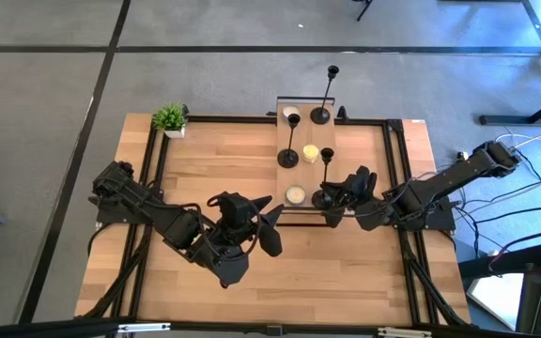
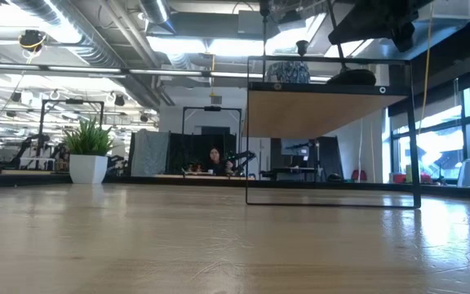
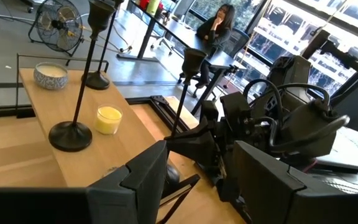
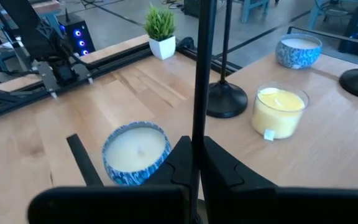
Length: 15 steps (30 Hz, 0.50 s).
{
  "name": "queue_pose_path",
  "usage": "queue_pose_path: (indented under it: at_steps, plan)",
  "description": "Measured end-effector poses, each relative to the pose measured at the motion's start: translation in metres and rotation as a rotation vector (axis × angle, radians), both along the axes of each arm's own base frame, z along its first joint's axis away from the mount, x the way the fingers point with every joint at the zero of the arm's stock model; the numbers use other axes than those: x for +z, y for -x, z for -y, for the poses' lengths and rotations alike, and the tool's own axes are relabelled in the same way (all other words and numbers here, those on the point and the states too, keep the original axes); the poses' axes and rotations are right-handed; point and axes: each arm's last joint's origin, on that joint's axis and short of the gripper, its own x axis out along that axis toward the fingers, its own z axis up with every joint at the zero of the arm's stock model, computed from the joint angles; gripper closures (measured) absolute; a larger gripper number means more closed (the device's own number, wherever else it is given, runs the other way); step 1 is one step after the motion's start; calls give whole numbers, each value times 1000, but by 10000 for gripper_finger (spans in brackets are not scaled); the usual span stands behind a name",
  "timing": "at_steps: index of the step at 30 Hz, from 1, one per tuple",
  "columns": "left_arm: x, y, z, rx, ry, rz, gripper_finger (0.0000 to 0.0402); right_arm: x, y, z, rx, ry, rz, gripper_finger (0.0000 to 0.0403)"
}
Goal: Pick & Place candle stick holders
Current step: Put the black candle holder to the right of the blue candle jar on the shelf
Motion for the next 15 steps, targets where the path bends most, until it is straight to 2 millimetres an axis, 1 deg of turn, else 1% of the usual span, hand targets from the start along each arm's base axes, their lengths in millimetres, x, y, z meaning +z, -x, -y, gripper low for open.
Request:
queue_pose_path:
  at_steps: [5,15]
  plan:
    - [0,0,0,0,0,0,220,-3,4,-2,-29,-2,-7,391]
    - [0,0,0,1,4,3,220,-3,7,-6,-25,7,-5,391]
